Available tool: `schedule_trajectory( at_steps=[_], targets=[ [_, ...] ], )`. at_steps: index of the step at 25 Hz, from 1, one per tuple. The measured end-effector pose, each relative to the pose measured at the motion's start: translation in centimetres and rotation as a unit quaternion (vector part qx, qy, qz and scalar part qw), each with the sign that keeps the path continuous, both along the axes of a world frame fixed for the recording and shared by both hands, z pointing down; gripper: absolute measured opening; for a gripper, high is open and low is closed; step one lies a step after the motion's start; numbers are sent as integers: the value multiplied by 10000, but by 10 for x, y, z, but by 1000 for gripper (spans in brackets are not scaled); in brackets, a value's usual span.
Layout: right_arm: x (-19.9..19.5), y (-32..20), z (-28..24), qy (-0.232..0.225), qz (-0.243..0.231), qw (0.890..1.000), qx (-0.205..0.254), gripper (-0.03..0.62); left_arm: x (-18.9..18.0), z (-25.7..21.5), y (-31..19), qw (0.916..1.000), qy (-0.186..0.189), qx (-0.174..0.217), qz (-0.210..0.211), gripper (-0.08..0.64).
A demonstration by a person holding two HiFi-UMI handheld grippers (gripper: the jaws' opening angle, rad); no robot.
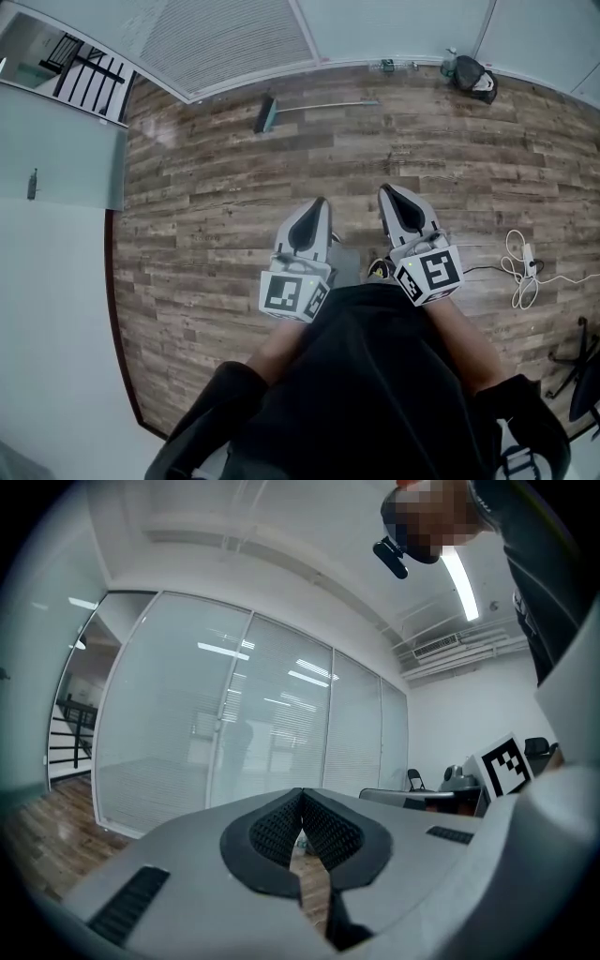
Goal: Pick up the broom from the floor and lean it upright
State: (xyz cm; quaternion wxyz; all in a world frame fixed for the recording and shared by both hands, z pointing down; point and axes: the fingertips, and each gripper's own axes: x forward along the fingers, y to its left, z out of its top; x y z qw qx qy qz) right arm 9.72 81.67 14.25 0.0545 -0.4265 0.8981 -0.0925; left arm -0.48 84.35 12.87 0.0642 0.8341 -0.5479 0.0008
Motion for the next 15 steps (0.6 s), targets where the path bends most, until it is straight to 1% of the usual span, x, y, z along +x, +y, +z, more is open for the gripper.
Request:
schedule_trajectory(
  at_steps=[8,15],
  targets=[
    [7,-12,11,2,175,9996,-243,18,3,9,-18,9998,13,-86,192,23],
    [6,-46,20,43,325,9988,-355,18,7,17,-61,9988,101,-222,426,23]
  ],
)
